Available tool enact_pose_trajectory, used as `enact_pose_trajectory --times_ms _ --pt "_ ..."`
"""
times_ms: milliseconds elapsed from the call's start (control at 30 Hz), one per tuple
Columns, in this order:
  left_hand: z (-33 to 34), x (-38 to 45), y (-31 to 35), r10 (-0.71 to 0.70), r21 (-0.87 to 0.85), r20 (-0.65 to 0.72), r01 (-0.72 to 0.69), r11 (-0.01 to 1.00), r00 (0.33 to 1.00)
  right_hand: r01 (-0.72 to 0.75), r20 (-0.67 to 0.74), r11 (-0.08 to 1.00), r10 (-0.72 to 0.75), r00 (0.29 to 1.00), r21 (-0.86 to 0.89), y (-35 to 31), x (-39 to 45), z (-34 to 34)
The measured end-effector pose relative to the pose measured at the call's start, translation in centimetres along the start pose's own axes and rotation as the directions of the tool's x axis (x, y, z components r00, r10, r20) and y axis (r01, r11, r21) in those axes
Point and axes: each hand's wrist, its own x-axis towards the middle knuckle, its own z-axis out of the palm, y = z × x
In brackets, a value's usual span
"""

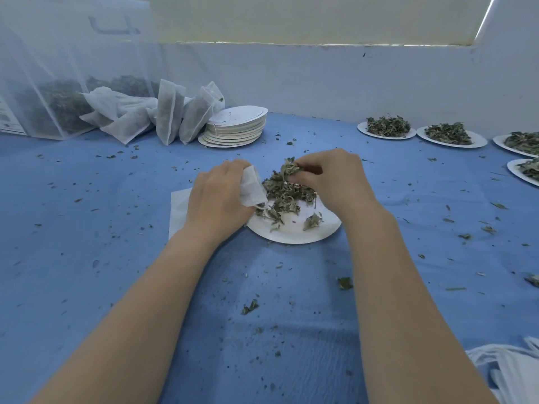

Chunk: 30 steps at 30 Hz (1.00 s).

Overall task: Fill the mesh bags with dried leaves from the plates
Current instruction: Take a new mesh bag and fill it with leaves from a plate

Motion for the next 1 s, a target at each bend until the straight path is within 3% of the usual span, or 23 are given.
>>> enact_pose_trajectory --times_ms 233,400,500,667,900,1000 --pt "-0.1 0.0 0.0 -0.016 0.017 0.003 0.016 1.000 1.000 0.022 -0.058 0.996 -0.017 0.998 0.090 -0.5 0.0 -0.1" --pt "-0.1 0.0 0.7 -0.029 -0.039 0.011 0.030 0.999 1.000 0.037 0.099 0.995 -0.046 0.994 0.093 -1.1 -0.3 0.6" --pt "-0.1 -0.1 1.2 -0.012 -0.063 0.002 0.012 0.998 1.000 0.044 0.107 0.989 -0.060 0.992 0.143 -1.6 -0.3 1.0" --pt "-0.1 -0.2 1.5 -0.022 -0.145 -0.022 0.019 0.989 1.000 0.088 0.144 0.994 -0.097 0.985 0.068 -1.9 -0.4 1.5" --pt "-0.3 0.0 1.1 -0.126 -0.217 -0.022 0.118 0.969 0.992 -0.031 -0.048 0.969 0.044 0.998 0.246 0.2 -0.7 -1.1" --pt "-0.3 0.1 1.1 -0.108 -0.214 -0.023 0.101 0.972 0.994 -0.029 -0.073 0.957 0.052 0.996 0.289 0.5 -0.9 -1.9"
